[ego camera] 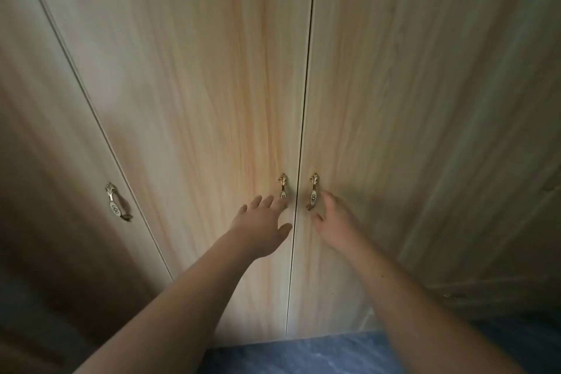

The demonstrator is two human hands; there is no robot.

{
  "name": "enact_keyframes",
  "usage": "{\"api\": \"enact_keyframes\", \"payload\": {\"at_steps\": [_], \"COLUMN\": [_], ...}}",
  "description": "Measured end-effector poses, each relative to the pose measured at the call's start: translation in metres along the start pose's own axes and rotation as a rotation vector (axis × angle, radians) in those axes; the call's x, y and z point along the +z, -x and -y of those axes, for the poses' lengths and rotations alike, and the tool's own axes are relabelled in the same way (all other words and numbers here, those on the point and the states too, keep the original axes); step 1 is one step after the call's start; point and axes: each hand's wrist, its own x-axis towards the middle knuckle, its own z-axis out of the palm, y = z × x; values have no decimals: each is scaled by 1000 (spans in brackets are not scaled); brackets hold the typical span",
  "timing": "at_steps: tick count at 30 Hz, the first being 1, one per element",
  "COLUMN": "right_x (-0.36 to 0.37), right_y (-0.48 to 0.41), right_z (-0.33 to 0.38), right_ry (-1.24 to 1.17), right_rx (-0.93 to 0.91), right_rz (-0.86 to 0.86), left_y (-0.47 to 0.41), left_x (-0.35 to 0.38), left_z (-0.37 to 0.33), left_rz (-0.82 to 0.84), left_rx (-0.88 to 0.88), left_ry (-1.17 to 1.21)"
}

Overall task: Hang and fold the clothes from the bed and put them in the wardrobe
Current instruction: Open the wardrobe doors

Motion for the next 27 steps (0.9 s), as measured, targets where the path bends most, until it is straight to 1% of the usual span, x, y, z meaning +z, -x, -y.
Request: {"api": "enact_keyframes", "payload": {"at_steps": [2,5,8,11,13,16,18,19,20,23,27], "right_x": [4,22,35,43,42,32,21,16,10,-7,-34], "right_y": [-17,-46,-67,-69,-59,-32,-2,15,33,86,142], "right_z": [-10,-23,-29,-34,-38,-49,-59,-65,-71,-87,-108], "right_ry": [-65,-125,-218,-203,-187,-142,-122,-119,-119,-140,-150], "right_rx": [11,65,63,55,11,-39,-53,-57,-58,-15,76], "right_rz": [-18,24,-6,-10,-23,-31,-39,-44,-46,-58,-86], "left_y": [-10,-22,-24,-20,-17,-14,-8,-2,3,25,65], "left_x": [5,17,30,39,42,49,54,54,55,64,77], "left_z": [-3,-5,-11,-17,-22,-33,-49,-61,-73,-111,-156], "left_rz": [3,-8,-16,-39,-65,-82,-96,-101,-115,-152,-98], "left_rx": [-52,-130,-189,-216,-221,-249,-223,-176,-119,-10,109], "left_ry": [32,39,27,67,163,431,687,814,888,906,888]}}
